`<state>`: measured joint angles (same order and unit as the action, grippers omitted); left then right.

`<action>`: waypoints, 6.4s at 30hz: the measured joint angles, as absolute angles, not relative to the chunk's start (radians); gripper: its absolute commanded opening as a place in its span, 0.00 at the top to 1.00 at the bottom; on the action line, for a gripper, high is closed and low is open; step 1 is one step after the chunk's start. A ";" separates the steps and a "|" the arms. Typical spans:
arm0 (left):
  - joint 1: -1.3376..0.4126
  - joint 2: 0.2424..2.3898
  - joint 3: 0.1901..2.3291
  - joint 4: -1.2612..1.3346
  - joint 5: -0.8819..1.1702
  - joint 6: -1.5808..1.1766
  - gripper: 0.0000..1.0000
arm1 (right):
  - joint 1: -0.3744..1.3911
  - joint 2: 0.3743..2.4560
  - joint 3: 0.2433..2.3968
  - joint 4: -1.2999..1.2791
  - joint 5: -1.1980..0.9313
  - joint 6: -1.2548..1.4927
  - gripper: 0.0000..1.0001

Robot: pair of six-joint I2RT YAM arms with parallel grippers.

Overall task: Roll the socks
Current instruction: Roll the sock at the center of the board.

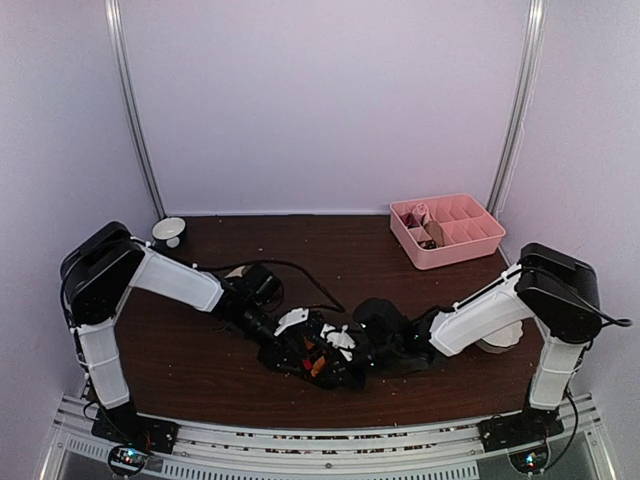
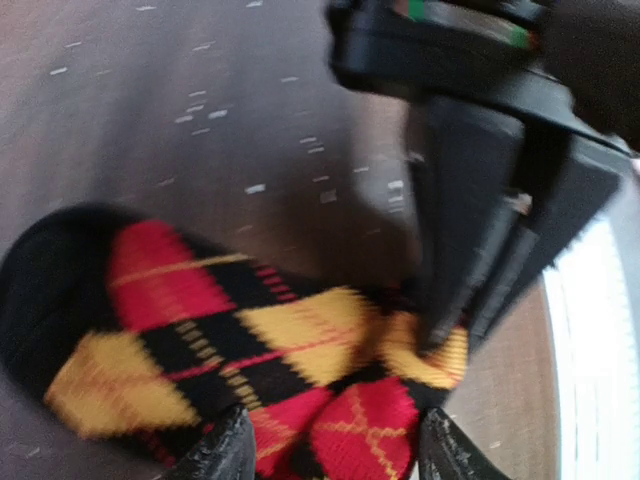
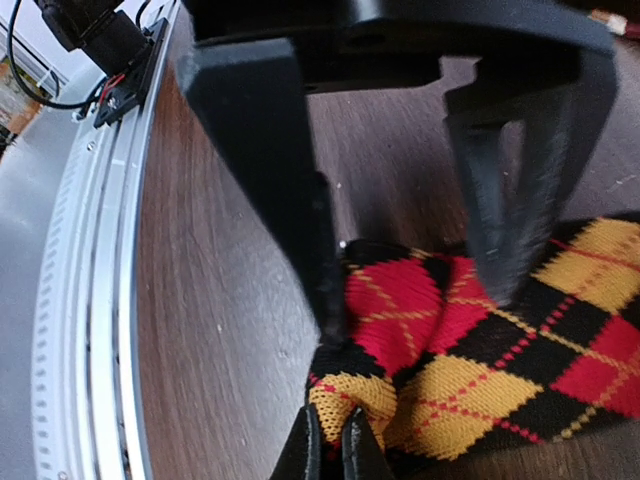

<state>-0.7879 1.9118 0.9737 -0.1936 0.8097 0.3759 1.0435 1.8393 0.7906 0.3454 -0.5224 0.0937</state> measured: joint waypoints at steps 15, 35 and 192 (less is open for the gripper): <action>-0.768 1.794 0.868 -0.121 0.674 0.351 0.22 | 1.002 1.872 0.811 0.299 -0.629 0.343 1.00; -0.809 1.710 0.853 -0.139 0.686 0.477 0.33 | 0.933 1.877 0.860 0.192 -0.670 0.552 1.00; -0.757 1.913 1.086 -0.309 0.517 0.486 0.48 | 0.970 2.062 0.963 0.366 -0.766 0.808 1.00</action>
<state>-0.7567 1.9129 1.0863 -0.3088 0.5175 0.4862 0.9695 2.0617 0.9630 0.3664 -0.7658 0.8078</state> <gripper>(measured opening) 0.475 0.042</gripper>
